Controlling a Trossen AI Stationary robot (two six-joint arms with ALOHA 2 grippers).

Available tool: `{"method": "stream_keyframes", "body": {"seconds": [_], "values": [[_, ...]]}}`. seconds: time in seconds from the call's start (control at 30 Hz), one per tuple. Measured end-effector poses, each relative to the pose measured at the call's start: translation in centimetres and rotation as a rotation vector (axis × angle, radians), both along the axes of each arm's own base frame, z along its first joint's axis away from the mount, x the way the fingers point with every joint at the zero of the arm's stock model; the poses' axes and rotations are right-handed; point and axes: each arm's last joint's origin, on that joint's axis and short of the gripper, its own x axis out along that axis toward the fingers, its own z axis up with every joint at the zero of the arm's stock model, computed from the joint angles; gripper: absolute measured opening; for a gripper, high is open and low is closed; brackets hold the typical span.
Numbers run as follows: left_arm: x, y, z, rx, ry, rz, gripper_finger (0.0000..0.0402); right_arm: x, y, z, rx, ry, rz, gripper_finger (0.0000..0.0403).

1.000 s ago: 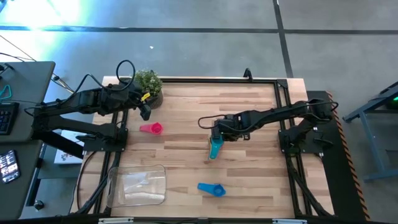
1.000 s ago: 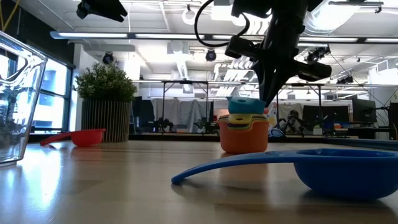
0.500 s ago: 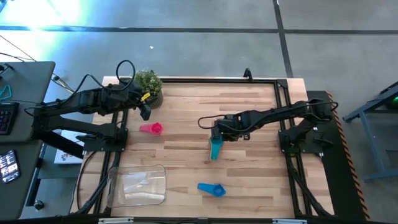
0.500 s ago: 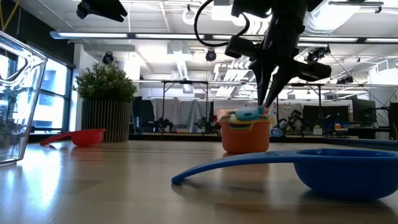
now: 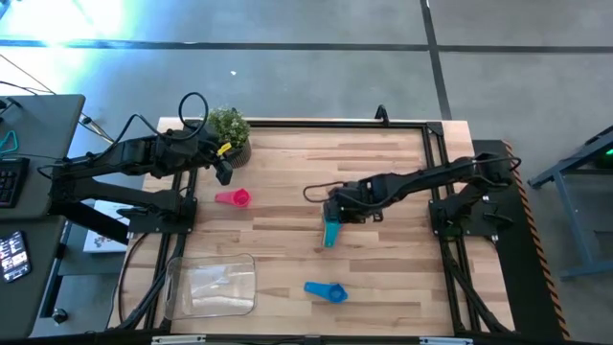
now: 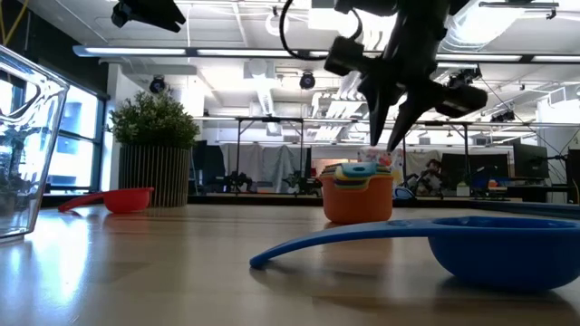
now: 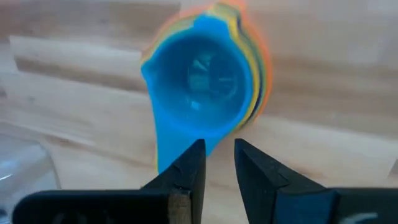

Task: Nest measuring cups in basket
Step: Stack the light blue measuring cup on top of the yellow measuring cup

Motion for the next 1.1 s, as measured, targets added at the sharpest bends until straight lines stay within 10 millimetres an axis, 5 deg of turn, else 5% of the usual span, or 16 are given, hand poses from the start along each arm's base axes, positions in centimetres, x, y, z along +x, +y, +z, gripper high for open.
{"method": "stream_keyframes", "body": {"seconds": [0.33, 0.57, 1.1], "values": [[0.0, 0.0, 0.0, 0.000, 0.000, -0.001, 0.0115, -0.7, 4.3, -0.1, 0.010, 0.004, -0.089, 0.0078], [0.0, 0.0, 0.0, -0.001, 0.001, -0.005, 0.0115, 0.3, 6.7, -2.9, 0.012, 0.032, -0.121, 0.0078], [0.0, 0.0, -0.1, -0.005, 0.005, -0.010, 0.0115, 1.8, 6.3, -4.8, -0.014, 0.000, -0.143, 0.0078]]}}
